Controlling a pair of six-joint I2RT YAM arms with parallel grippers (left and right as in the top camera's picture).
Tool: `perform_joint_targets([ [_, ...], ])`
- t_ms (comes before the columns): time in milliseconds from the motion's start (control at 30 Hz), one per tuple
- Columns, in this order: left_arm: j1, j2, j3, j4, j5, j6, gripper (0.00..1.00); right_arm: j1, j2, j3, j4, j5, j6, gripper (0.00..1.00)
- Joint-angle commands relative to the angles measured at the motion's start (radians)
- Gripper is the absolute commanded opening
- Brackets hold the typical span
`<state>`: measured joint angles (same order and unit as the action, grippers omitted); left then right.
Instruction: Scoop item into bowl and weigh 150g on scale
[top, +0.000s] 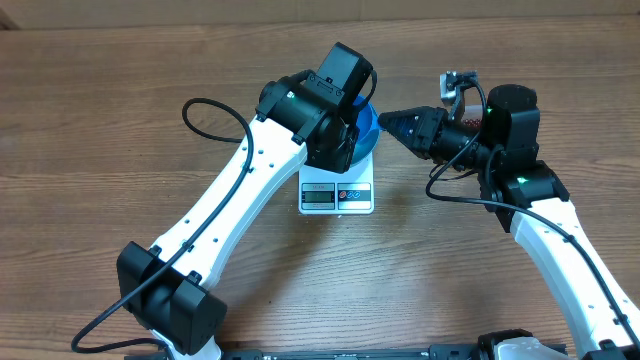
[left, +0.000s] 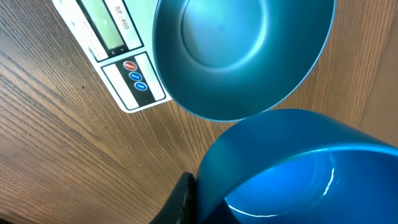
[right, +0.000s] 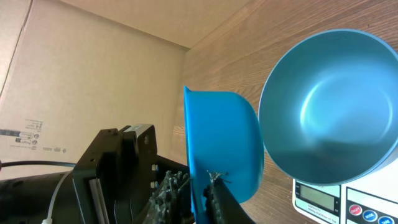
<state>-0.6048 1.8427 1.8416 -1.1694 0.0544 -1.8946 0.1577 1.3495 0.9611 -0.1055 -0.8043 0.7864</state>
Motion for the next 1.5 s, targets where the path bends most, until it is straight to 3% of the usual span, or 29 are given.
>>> perform_joint_targets([
  [0, -0.005, -0.023, 0.022, 0.001, -0.025, -0.021, 0.04, 0.005, -0.007, 0.022, 0.007, 0.001, -0.001, 0.13],
  [200, -0.005, -0.023, 0.022, 0.0, -0.024, -0.021, 0.04, 0.005, -0.007, 0.022, 0.007, 0.001, -0.001, 0.04],
  [433, -0.005, -0.023, 0.022, 0.0, -0.025, -0.02, 0.05, 0.005, -0.007, 0.022, 0.007, 0.001, -0.001, 0.04],
  [467, -0.005, -0.023, 0.022, -0.001, -0.025, -0.02, 0.09, 0.005, -0.007, 0.022, 0.007, 0.001, -0.001, 0.04],
  [533, -0.005, -0.023, 0.022, -0.001, -0.025, -0.02, 0.25, 0.005, -0.007, 0.022, 0.007, 0.001, -0.001, 0.04],
  [600, -0.005, -0.023, 0.022, -0.001, -0.025, -0.02, 0.78, 0.005, -0.007, 0.022, 0.007, 0.001, -0.001, 0.04],
  [633, -0.005, -0.023, 0.022, -0.001, -0.025, -0.02, 0.98, 0.005, -0.007, 0.022, 0.007, 0.002, -0.001, 0.04],
  [833, -0.003, -0.024, 0.022, -0.008, -0.029, -0.01, 1.0, 0.005, -0.007, 0.022, 0.002, 0.017, -0.001, 0.04],
  [1167, 0.014, -0.083, 0.035, -0.005, -0.071, 0.2, 1.0, 0.005, -0.007, 0.022, -0.009, 0.071, -0.002, 0.04],
  [1333, 0.03, -0.166, 0.035, -0.005, -0.143, 0.429, 1.0, 0.004, -0.007, 0.022, -0.007, 0.132, -0.028, 0.04],
  [1467, 0.03, -0.225, 0.035, -0.008, -0.193, 0.681, 1.0, 0.003, -0.007, 0.022, -0.012, 0.187, -0.101, 0.04],
])
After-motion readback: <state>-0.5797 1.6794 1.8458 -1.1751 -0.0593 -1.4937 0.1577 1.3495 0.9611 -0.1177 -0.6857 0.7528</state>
